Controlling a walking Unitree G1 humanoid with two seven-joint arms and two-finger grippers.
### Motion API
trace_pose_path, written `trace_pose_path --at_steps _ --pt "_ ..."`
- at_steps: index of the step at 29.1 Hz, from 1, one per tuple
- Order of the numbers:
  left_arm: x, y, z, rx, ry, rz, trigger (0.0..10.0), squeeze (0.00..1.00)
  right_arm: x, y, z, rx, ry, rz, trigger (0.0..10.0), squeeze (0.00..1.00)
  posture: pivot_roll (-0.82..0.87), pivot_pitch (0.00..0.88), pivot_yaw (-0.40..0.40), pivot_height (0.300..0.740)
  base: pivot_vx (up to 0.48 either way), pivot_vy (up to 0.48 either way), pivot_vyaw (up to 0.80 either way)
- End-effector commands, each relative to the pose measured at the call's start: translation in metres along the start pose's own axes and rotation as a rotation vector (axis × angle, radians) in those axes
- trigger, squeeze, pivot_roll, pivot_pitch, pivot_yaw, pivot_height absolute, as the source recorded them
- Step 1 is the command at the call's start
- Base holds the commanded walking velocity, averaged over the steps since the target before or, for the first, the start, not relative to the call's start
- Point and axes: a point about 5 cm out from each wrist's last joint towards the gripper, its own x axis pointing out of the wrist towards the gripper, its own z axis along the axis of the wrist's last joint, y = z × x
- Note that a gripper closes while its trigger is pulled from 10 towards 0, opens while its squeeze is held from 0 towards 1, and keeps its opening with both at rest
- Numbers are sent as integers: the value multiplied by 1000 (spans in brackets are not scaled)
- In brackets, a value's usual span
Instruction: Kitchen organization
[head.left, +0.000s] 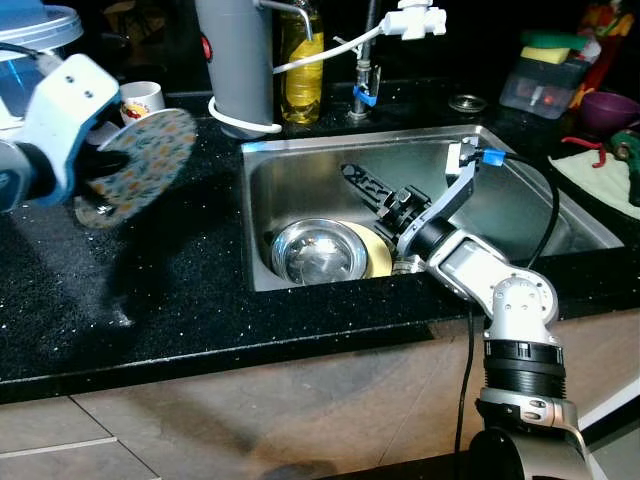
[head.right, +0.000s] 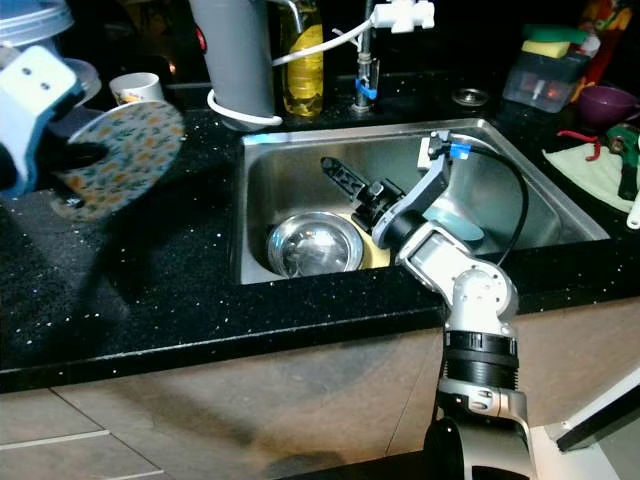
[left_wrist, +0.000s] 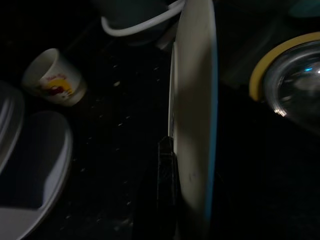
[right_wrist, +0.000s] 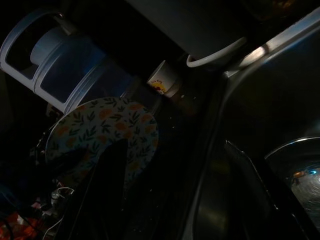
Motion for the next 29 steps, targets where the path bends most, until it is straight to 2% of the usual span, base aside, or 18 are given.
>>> trace_pose_path --at_steps 1,8,13,15,16,17,18,19,20,21,22,23,24,25,26,27,28,29 --pt "6 -9 -7 -49 31 -67 0 0 1 1 3 -8 -10 3 10000 0 -17 154 6 740 0 0 0" --pt "1 -9 -6 -68 47 -29 0 0 0 1 4 -7 -14 5 10000 0 -15 155 7 740 0 0 0" --pt "-7 8 8 -48 4 92 0 0 1 3 5 4 -24 23 10000 0 -17 155 9 740 0 0 0" --pt "-14 24 26 -67 -80 186 0 0 0 3 6 13 -30 30 10000 0 -16 155 10 740 0 0 0" --pt "-14 24 26 -67 -80 186 0 0 0 3 6 13 -30 30 10000 0 -16 155 10 740 0 0 0" --pt "-18 31 39 -93 -159 230 0 0 0 4 7 20 -35 34 10000 0 -14 154 8 740 0 0 0" --pt "-18 31 39 -93 -159 230 0 0 0 4 7 20 -35 34 10000 0 -14 154 8 740 0 0 0" --pt "-19 34 55 -138 -264 240 0 0 0 3 7 25 -38 37 10000 0 -12 154 7 740 0 0 0" --pt "-17 30 68 -170 -360 213 0 0 0 3 7 25 -40 38 10000 0 -13 156 8 740 0 0 0" --pt "-17 30 68 -170 -360 213 0 0 0 3 7 25 -40 38 10000 0 -13 156 8 740 0 0 0" --pt "-12 24 76 -207 -429 172 0 0 0 3 7 19 -41 35 10000 0 -13 157 7 740 0 0 0" --pt "-12 24 76 -207 -429 172 0 0 0 3 7 19 -41 35 10000 0 -13 157 7 740 0 0 0" --pt "-5 14 82 -216 -478 123 0 0 0 1 8 -15 -49 11 10000 0 -11 158 7 740 0 0 0" --pt "8 1 83 -217 -507 57 0 0 -1 -2 10 -111 -52 -41 10000 0 -11 161 10 740 0 0 0" --pt "8 1 83 -217 -507 57 0 0 -1 -2 10 -111 -52 -41 10000 0 -11 161 10 740 0 0 0" --pt "20 -12 83 -213 -527 -5 0 0 -1 -4 12 -204 -55 -90 10000 0 -12 162 12 740 0 0 0" --pt "20 -12 83 -213 -527 -5 0 0 -1 -4 12 -204 -55 -90 10000 0 -12 162 12 740 0 0 0" --pt "38 -29 79 -203 -527 -64 0 0 -3 -10 13 -375 -29 -164 10000 0 -17 166 19 740 0 0 0"
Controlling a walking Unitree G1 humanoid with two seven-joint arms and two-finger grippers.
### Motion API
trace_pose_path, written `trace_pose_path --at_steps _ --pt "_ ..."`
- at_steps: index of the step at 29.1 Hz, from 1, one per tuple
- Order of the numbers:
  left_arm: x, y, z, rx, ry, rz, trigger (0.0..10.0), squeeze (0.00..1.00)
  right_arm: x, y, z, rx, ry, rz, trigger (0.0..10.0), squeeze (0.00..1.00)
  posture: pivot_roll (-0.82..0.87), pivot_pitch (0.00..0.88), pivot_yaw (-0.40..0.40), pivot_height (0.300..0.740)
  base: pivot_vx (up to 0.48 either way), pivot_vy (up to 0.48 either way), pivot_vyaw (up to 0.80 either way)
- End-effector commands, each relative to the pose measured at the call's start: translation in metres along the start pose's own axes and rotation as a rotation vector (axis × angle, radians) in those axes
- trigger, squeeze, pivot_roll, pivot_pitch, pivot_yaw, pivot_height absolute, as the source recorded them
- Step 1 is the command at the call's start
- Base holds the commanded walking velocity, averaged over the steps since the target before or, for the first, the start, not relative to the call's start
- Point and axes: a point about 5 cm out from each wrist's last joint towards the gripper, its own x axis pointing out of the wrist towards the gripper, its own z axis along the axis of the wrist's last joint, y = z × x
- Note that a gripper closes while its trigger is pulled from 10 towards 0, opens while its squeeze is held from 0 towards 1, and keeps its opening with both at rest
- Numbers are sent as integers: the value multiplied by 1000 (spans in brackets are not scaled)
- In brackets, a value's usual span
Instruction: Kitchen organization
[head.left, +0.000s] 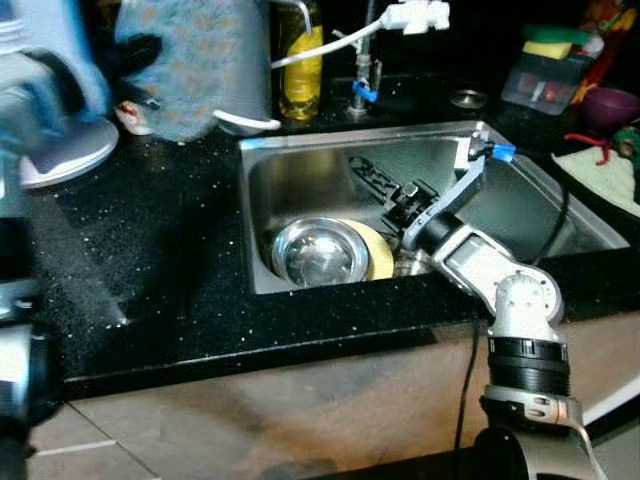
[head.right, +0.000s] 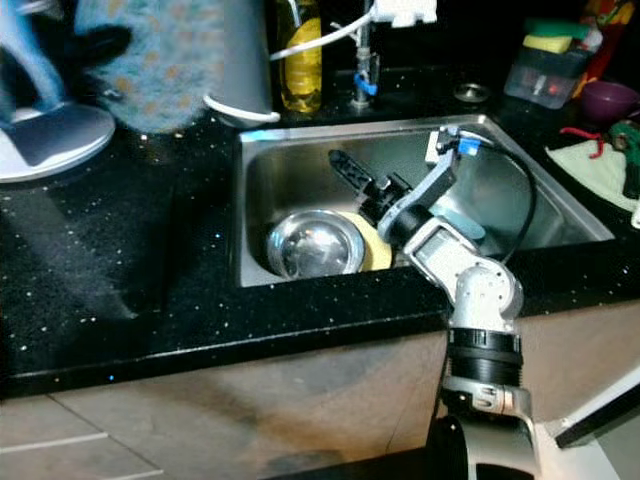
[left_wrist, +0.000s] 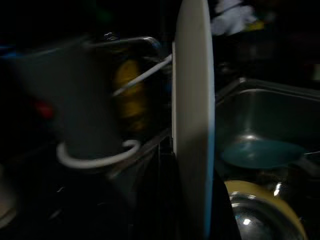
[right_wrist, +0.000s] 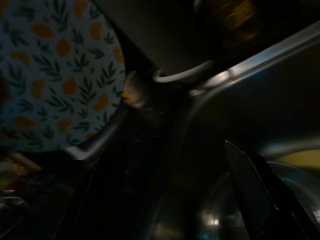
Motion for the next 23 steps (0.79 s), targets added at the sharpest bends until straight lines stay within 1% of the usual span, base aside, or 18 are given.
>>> trace_pose_path --at_steps 1,2,3,4,5,6,7,9,10,11,13,15,17,18,19,20,22,23 --pt "16 -16 -21 17 10 -72 0 0 -3 -8 -1 -242 31 -95 10000 0 -22 169 24 740 0 0 0" --pt "16 -16 -21 17 10 -72 0 0 -3 -8 -1 -242 31 -95 10000 0 -22 169 24 740 0 0 0" --pt "26 -24 -34 20 23 -94 0 0 -6 -13 -1 -368 50 -138 10000 0 -25 170 28 740 0 0 0" --pt "26 -24 -34 20 23 -94 0 0 -6 -13 -1 -368 50 -138 10000 0 -25 170 28 740 0 0 0" --pt "35 -31 -47 51 40 -105 0 0 -9 -18 0 -483 67 -176 10000 0 -25 173 34 740 0 0 0" --pt "35 -31 -47 51 40 -105 0 0 -9 -18 0 -483 67 -176 10000 0 -25 173 34 740 0 0 0" --pt "41 -35 -56 49 48 -120 0 0 -13 -22 2 -553 75 -203 10000 0 -28 176 38 740 0 0 0" --pt "48 -44 -66 64 62 -157 0 0 -18 -28 4 -618 75 -239 10000 0 -32 181 47 740 0 0 0" --pt "51 -49 -69 55 65 -179 0 0 -21 -29 6 -627 72 -249 10000 0 -34 184 53 740 0 0 0" --pt "51 -49 -69 55 65 -179 0 0 -21 -29 6 -627 72 -249 10000 0 -34 184 53 740 0 0 0" --pt "57 -61 -78 61 92 -229 0 0 -25 -32 9 -662 59 -263 10000 0 -35 186 58 740 0 0 0" --pt "58 -64 -81 58 99 -240 0 0 -26 -32 10 -674 55 -264 10000 0 -36 187 60 740 0 0 0" --pt "62 -71 -89 75 124 -264 0 0 -27 -32 12 -692 45 -268 10000 0 -37 189 63 740 0 0 0" --pt "62 -71 -89 75 124 -264 0 0 -27 -32 12 -692 45 -268 10000 0 -37 189 63 740 0 0 0" --pt "65 -77 -93 83 136 -286 0 0 -28 -32 14 -699 39 -269 10000 0 -37 191 66 740 0 0 0" --pt "65 -77 -93 83 136 -286 0 0 -28 -32 14 -699 39 -269 10000 0 -37 191 66 740 0 0 0" --pt "72 -87 -99 106 151 -320 0 0 -29 -31 16 -711 30 -268 10000 0 -39 194 67 740 0 0 0" --pt "72 -87 -99 106 151 -320 0 0 -29 -31 16 -711 30 -268 10000 0 -39 194 67 740 0 0 0"
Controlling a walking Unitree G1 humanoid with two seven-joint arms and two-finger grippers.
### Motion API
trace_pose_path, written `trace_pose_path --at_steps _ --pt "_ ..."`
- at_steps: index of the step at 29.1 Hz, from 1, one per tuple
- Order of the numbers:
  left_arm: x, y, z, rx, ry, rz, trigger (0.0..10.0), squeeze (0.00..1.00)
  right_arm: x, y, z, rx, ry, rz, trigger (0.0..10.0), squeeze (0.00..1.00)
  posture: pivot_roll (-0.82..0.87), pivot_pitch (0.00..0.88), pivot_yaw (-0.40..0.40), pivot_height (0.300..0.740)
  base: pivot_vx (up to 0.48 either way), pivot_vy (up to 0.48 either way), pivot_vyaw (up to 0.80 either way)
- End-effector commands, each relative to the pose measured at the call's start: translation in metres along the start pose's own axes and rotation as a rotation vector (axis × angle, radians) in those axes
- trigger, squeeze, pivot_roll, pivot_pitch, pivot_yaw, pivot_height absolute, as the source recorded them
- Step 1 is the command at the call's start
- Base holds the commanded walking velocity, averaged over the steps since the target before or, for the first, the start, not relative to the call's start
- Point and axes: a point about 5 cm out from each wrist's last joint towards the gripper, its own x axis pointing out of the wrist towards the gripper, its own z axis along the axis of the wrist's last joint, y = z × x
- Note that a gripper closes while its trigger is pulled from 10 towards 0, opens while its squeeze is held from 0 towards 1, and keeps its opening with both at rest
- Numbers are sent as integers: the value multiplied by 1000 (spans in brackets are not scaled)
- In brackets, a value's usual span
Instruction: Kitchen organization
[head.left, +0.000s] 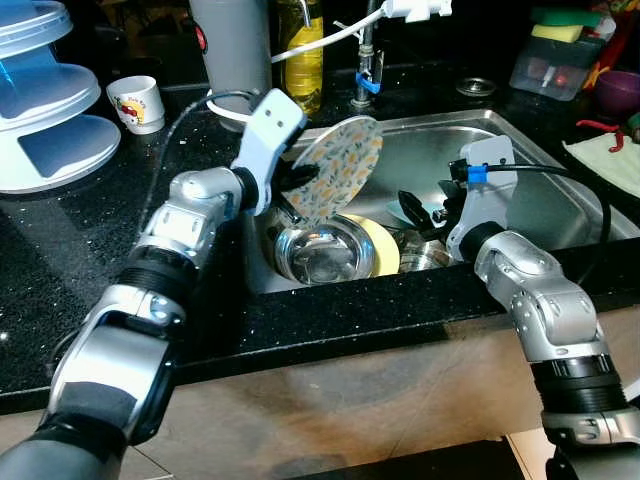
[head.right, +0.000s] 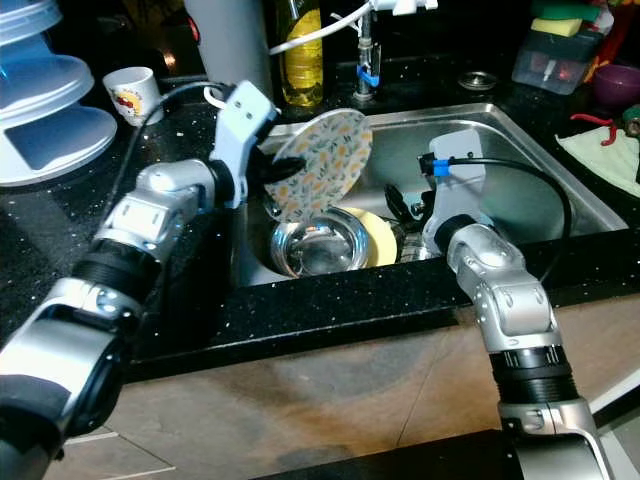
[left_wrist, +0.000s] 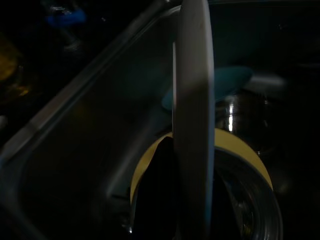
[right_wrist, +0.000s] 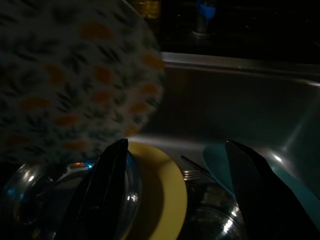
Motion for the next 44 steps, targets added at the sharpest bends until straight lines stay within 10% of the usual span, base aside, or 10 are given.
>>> trace_pose_path --at_steps 1,12,13,16,20,21,22,23,34,44 --pt "7 -4 3 51 5 -26 0 0 -3 1 4 -3 -26 7 10000 0 -40 195 68 740 0 0 0" --pt "21 -17 0 78 31 -69 0 0 -3 6 6 23 -33 43 10000 0 -44 192 73 740 0 0 0" --pt "22 -17 -1 79 37 -75 8745 894 -3 6 6 24 -34 43 10000 0 -46 191 72 740 0 0 0" --pt "23 -18 -3 72 40 -84 10000 1000 -3 6 6 25 -33 44 10000 0 -46 193 71 740 0 0 0" --pt "23 -16 1 46 16 -77 10000 1000 -3 6 6 27 -30 48 10000 0 -45 196 70 740 0 0 0" --pt "23 -15 3 44 9 -75 10000 412 -2 6 6 26 -29 48 10000 0 -42 197 66 740 0 0 0" --pt "23 -15 3 44 9 -75 10000 412 -2 6 6 26 -29 48 10000 0 -42 197 66 740 0 0 0" --pt "22 -13 7 29 -1 -69 10000 0 -2 7 6 27 -28 49 10000 0 -42 197 66 740 0 0 0" --pt "-31 67 31 -108 163 441 10000 0 0 9 11 84 -89 41 10000 0 -40 201 56 740 0 0 0" --pt "-71 69 19 -325 262 587 10000 0 3 16 11 99 -92 87 10000 0 -27 195 38 740 0 0 0"
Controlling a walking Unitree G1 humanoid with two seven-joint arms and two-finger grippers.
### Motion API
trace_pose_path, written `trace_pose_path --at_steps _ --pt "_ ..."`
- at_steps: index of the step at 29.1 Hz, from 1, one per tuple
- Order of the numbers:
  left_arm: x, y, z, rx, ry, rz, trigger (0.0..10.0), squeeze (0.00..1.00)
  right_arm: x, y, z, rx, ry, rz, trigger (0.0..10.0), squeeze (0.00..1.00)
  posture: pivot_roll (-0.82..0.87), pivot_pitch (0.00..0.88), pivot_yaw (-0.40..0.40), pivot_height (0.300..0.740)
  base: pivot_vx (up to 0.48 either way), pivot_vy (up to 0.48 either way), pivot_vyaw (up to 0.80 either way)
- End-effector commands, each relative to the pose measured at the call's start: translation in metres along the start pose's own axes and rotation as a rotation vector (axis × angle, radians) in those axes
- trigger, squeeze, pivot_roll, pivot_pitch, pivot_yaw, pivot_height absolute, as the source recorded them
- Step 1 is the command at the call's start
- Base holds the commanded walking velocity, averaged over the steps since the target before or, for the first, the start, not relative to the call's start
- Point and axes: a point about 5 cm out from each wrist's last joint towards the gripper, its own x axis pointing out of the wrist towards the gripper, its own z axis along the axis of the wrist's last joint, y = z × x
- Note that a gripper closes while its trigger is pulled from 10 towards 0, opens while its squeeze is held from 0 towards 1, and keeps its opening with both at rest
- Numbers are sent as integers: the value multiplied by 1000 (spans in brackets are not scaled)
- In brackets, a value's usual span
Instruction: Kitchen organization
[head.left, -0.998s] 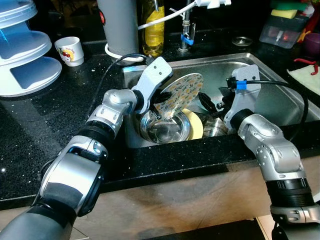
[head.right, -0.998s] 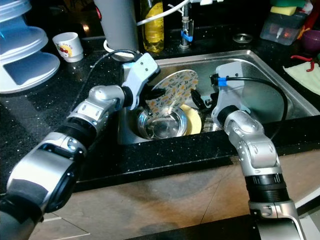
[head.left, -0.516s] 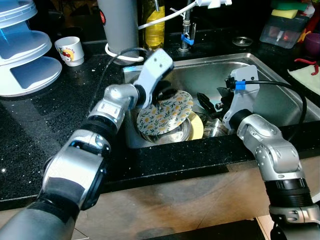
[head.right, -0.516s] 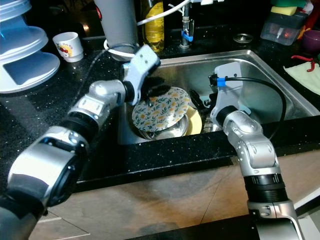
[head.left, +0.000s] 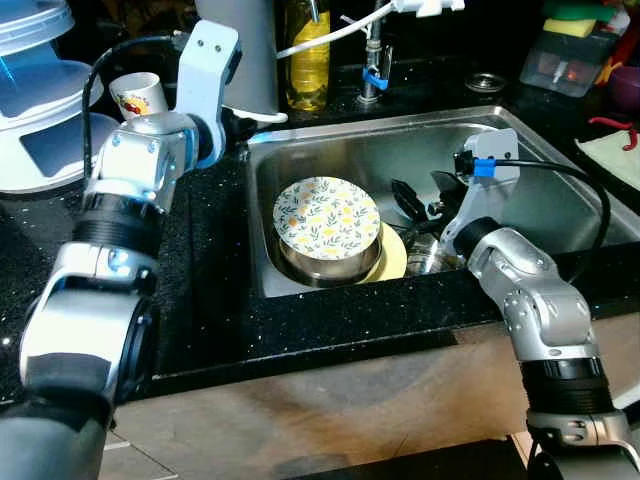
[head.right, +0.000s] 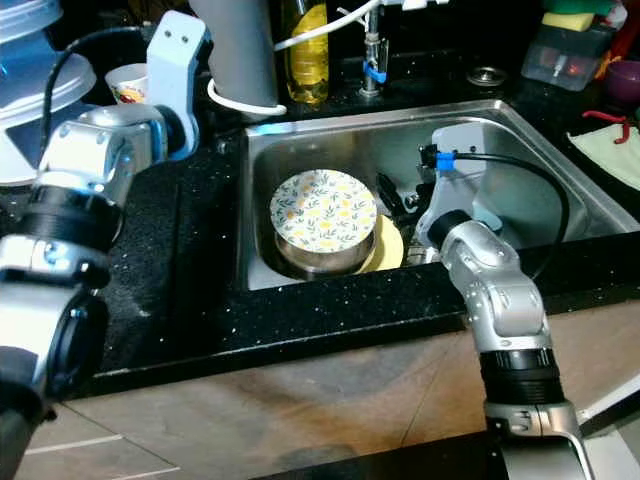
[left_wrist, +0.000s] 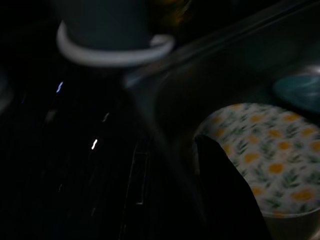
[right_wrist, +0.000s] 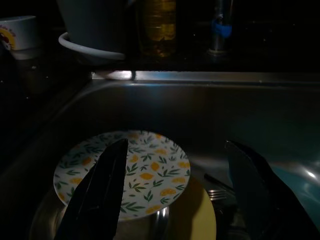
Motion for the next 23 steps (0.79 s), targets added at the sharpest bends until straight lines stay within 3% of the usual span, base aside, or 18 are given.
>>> trace_pose_path --at_steps 1,8,9,12,23 --pt "-6 9 -4 -35 28 43 10000 0 2 4 1 10 -10 27 10000 0 -27 195 38 740 0 0 0" --pt "-10 10 -9 -68 57 57 10000 0 3 6 1 11 -9 37 10000 0 -26 194 34 740 0 0 0" --pt "-16 12 -18 -73 93 102 10000 1000 3 7 1 19 -7 52 10000 0 -25 196 33 740 0 0 0" --pt "-28 17 -35 -87 149 196 10000 1000 3 11 1 36 0 80 10000 0 -26 197 38 740 0 0 0" --pt "-52 31 -61 -58 223 316 10000 1000 2 12 -2 40 20 104 10000 0 -24 200 33 740 0 0 0"
